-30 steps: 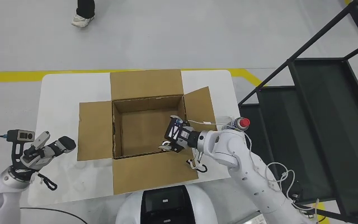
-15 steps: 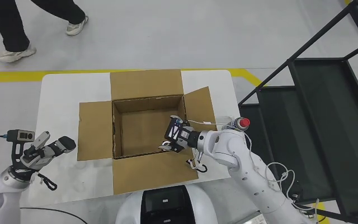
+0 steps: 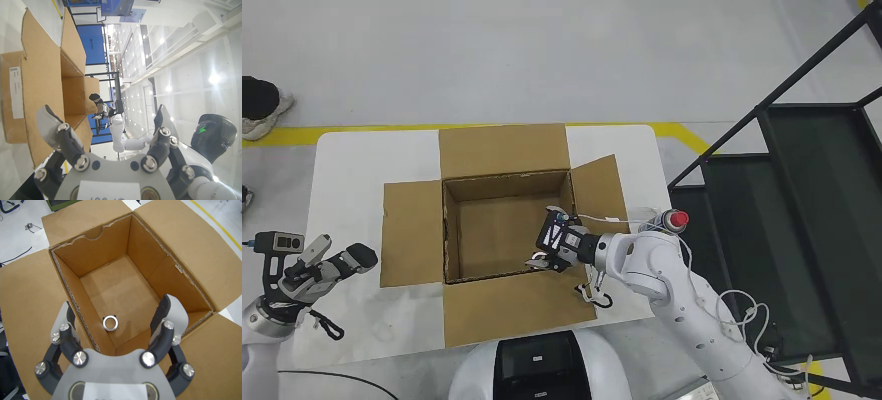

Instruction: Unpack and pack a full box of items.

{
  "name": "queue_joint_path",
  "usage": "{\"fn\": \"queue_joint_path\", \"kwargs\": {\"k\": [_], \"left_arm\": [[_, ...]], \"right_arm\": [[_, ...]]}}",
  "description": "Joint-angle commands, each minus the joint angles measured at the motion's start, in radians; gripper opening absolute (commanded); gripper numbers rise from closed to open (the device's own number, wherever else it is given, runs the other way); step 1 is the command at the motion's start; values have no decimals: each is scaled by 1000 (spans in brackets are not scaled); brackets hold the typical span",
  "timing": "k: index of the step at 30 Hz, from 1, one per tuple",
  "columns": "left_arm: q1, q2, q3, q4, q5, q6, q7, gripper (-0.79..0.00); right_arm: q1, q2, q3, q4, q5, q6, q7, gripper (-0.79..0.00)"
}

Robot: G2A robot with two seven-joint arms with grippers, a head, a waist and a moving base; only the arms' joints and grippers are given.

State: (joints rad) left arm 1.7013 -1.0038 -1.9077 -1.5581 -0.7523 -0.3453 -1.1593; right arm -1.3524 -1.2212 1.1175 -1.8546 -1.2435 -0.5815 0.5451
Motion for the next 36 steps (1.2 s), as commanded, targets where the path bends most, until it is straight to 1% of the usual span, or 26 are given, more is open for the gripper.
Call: {"fn": "queue_joint_path", "kwargs": {"k": [1,25,27,28,33,36], "left_arm": [[0,0,0,0,0,0,0,0],[0,0,0,0,0,0,0,0],[0,0,0,0,0,0,0,0],[0,0,0,0,0,0,0,0],[0,0,0,0,0,0,0,0],[0,0,0,0,0,0,0,0]], "right_arm": [[0,0,0,0,0,0,0,0],[1,0,0,1,-5,0,3,0],[16,2,-3,7,-32,0,37,0],[22,1,-3,16,-4,16,59,0],[112,-2,-27,18,74,6,268,0],[165,-8,-61,59,114,10,350,0]]}}
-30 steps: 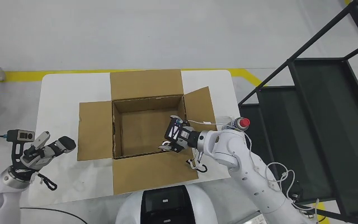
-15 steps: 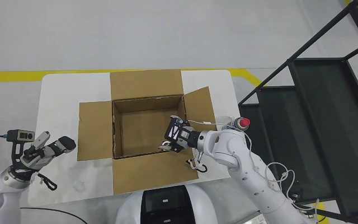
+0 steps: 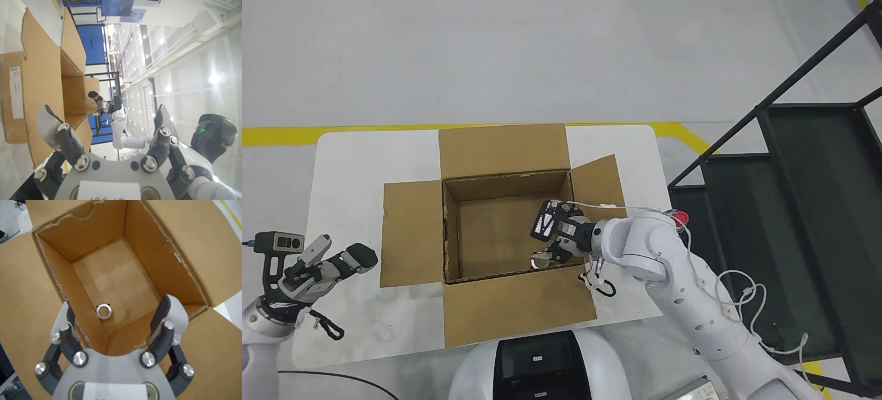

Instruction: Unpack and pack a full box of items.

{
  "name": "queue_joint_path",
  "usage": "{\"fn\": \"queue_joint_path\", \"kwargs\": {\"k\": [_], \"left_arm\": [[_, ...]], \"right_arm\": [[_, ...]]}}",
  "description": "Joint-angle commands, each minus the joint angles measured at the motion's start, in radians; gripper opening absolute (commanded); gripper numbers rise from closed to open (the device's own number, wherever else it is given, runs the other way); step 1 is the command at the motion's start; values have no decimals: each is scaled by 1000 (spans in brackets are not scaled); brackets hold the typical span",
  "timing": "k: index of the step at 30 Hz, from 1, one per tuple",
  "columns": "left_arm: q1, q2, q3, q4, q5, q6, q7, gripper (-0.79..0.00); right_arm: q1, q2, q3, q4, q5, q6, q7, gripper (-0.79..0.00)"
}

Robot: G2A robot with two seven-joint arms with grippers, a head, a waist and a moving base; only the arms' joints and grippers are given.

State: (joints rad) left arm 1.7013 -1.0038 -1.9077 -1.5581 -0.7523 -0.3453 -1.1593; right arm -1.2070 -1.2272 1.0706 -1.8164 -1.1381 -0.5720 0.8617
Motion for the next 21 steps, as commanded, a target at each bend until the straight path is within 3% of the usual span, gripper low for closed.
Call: {"fn": "queue_joint_path", "kwargs": {"k": [1,6,16,21], "left_arm": [[0,0,0,0,0,0,0,0],[0,0,0,0,0,0,0,0],[0,0,0,0,0,0,0,0],[0,0,0,0,0,0,0,0]], "right_arm": [[40,-5,-32,34,12,-2,55,0],[130,-25,-118,147,51,-1,35,0],[266,-66,-297,341,-73,-18,59,0],[285,-73,-317,365,-70,-17,68,0]]}}
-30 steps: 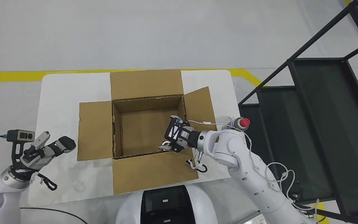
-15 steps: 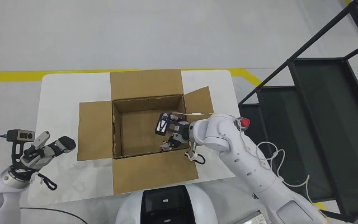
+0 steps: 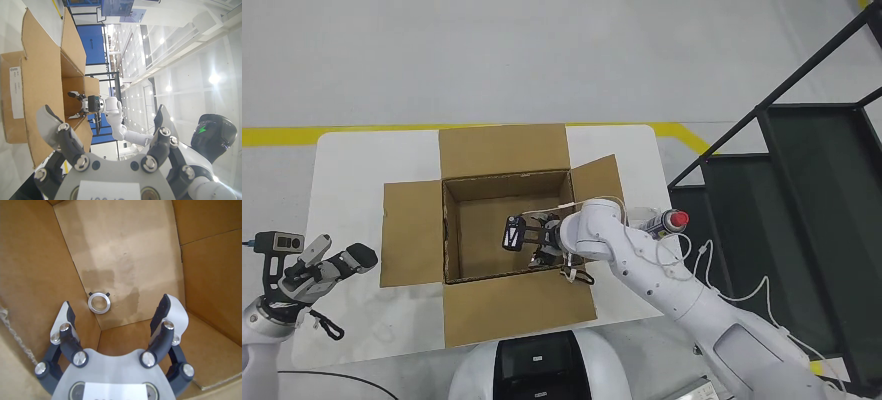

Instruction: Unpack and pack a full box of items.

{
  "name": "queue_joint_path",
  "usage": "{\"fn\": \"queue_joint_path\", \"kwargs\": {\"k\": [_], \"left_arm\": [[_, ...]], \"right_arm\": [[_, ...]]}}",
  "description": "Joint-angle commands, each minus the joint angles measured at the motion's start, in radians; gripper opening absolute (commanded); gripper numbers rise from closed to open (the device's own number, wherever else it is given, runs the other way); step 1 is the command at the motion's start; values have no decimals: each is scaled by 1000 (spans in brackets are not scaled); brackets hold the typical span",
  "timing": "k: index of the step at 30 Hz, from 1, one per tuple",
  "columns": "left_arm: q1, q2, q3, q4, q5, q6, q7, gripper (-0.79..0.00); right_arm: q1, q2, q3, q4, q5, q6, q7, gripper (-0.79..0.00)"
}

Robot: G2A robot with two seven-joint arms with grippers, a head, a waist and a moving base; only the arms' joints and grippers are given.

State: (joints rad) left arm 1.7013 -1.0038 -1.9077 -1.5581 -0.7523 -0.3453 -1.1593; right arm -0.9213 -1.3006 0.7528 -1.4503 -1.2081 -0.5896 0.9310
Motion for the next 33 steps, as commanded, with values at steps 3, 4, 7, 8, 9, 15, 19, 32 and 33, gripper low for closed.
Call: {"fn": "queue_joint_path", "kwargs": {"k": [3,4,7,8,9,15,19,32,33], "left_arm": [[0,0,0,0,0,0,0,0],[0,0,0,0,0,0,0,0],[0,0,0,0,0,0,0,0],[0,0,0,0,0,0,0,0],[0,0,0,0,0,0,0,0],[0,0,0,0,0,0,0,0],[0,0,0,0,0,0,0,0],[0,0,0,0,0,0,0,0],[0,0,0,0,0,0,0,0]], "right_arm": [[-1,0,1,-1,0,0,-1,0],[-1,0,1,-1,0,0,-1,0],[-1,0,1,-1,0,0,-1,0],[-1,0,1,-1,0,0,-1,0],[-1,0,1,-1,0,0,-1,0],[-1,0,1,-1,0,0,-1,0],[24,-6,-16,45,-4,-19,-14,0],[152,-68,-139,230,10,-41,18,0],[157,-73,-147,242,13,-38,12,0]]}}
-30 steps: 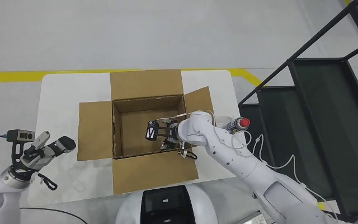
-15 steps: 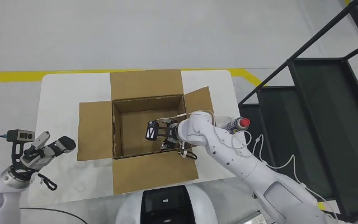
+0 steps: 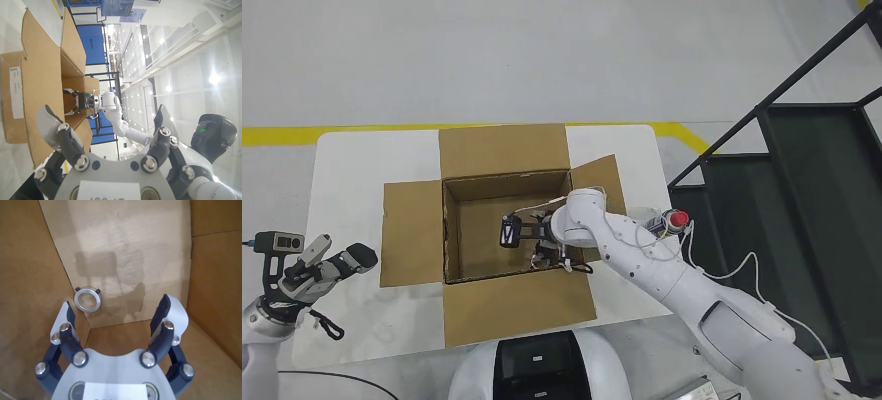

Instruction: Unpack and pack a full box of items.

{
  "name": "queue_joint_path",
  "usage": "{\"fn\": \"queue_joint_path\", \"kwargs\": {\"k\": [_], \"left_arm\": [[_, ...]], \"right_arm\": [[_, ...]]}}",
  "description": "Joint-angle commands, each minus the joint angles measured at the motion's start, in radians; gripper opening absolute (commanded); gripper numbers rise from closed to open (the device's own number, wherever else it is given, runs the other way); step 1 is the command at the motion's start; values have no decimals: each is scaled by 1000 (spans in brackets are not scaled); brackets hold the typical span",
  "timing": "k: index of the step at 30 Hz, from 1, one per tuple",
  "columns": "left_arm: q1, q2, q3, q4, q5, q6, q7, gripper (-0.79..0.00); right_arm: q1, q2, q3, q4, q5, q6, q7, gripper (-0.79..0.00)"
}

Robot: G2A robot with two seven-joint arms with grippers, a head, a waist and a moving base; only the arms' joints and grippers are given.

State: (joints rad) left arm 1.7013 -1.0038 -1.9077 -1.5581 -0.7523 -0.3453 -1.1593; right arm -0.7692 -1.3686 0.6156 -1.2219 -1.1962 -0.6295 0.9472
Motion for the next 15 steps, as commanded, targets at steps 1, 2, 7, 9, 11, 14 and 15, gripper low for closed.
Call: {"fn": "queue_joint_path", "kwargs": {"k": [1,2,7,9,11,14,15], "left_arm": [[0,0,0,0,0,0,0,0],[0,0,0,0,0,0,0,0],[0,0,0,0,0,0,0,0],[0,0,0,0,0,0,0,0],[0,0,0,0,0,0,0,0],[0,0,0,0,0,0,0,0],[0,0,0,0,0,0,0,0]], "right_arm": [[9,-10,-18,26,0,5,-9,0],[14,-14,-27,36,-5,3,-9,0],[33,-31,-56,77,-25,-2,-19,-166],[39,-36,-68,91,-36,-6,-15,-172],[43,-41,-76,104,-41,-10,-19,-175],[49,-49,-87,122,-48,-14,-21,-209],[51,-51,-89,127,-50,-14,-20,-237]]}}
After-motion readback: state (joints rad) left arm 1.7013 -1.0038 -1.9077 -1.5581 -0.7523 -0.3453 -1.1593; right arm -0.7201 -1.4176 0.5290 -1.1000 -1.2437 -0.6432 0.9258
